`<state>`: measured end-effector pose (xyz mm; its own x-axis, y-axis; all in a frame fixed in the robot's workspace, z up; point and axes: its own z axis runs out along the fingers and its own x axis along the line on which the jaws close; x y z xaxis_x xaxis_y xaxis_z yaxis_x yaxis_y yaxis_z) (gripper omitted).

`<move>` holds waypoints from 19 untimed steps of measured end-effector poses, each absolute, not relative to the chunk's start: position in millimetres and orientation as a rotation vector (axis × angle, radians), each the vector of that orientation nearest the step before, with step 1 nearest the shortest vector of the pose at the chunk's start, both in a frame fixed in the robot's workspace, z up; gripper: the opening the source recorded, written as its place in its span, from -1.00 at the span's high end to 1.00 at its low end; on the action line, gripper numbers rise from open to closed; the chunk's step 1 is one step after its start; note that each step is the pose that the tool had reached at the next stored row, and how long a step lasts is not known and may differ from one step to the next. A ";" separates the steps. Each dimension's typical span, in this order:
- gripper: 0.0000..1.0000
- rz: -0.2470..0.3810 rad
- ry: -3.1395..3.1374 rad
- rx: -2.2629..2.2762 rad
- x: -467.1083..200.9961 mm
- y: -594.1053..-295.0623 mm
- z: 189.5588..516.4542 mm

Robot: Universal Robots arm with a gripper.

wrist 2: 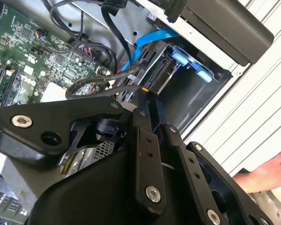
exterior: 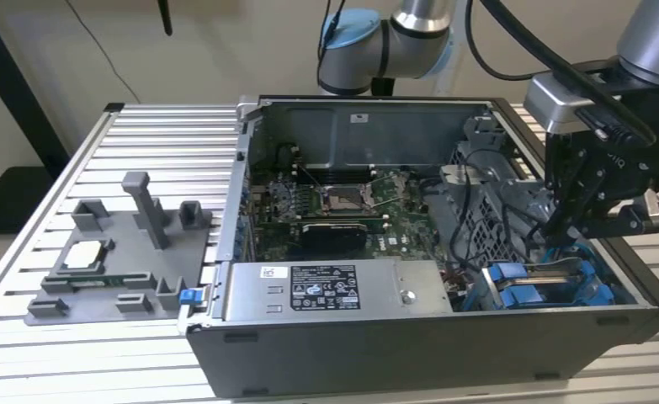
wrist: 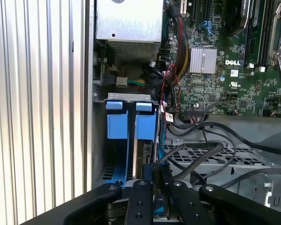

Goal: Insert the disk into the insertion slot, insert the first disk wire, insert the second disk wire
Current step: 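Insert the first disk wire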

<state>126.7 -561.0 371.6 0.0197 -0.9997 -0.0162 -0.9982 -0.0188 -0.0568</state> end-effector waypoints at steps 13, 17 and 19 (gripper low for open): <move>1.00 -0.032 2.169 -2.211 132.2 -561.4 364.9; 1.00 -0.030 2.170 -2.212 134.3 -561.4 362.4; 1.00 -0.030 2.170 -2.212 135.9 -561.4 361.0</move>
